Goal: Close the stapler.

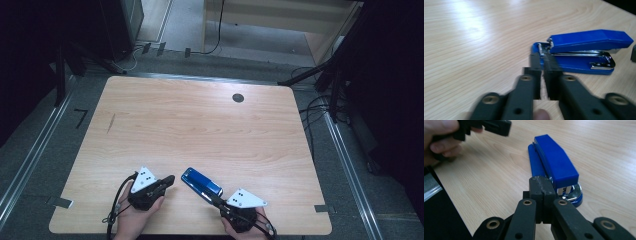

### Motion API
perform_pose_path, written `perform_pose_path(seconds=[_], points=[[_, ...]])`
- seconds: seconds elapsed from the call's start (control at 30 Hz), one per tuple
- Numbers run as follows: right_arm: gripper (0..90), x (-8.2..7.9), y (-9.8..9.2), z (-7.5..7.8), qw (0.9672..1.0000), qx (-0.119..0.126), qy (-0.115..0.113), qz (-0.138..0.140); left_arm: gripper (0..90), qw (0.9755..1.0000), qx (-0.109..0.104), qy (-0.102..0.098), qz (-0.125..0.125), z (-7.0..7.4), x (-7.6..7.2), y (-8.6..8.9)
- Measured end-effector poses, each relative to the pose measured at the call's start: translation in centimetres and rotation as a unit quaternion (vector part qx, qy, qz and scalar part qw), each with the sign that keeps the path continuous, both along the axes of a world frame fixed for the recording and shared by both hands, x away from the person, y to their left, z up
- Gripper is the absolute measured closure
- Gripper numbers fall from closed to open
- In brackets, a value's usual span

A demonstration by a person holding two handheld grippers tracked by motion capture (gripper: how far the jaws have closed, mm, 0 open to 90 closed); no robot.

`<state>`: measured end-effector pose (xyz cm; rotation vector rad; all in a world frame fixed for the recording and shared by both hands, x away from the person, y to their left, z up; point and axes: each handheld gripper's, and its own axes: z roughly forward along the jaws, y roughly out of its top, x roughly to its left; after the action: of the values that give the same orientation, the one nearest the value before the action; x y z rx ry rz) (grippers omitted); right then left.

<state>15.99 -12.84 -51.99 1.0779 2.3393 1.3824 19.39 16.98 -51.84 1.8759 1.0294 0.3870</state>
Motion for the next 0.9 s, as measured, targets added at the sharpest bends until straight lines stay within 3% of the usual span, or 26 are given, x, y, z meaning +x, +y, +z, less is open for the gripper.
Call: perform_pose_path(seconds=[0.17,0.33,0.6,0.8,0.9], points=[[90.0,0.2,0.1,-0.6,0.9999,-0.004,0.009,-0.014,74.7,0.9994,-0.017,-0.018,0.025,0.0,-0.3,2.5],[90.0,0.3,0.2,-0.8,0.9998,-0.007,0.009,-0.015,55.2,0.9982,-0.008,-0.029,0.052,-0.3,-0.5,4.8],[90.0,0.9,-0.4,-0.9,0.9995,-0.004,0.009,-0.029,26.3,0.992,0.006,-0.034,0.121,-0.1,-1.1,8.9],[90.0,1.4,-0.6,-1.0,0.9992,-0.004,0.008,-0.039,13.6,0.988,0.01,-0.039,0.149,0.3,-1.5,11.2],[90.0,1.7,-0.7,-1.0,0.999,-0.004,0.008,-0.044,11.5,0.9862,-0.009,-0.04,0.161,0.4,-1.5,11.9]])
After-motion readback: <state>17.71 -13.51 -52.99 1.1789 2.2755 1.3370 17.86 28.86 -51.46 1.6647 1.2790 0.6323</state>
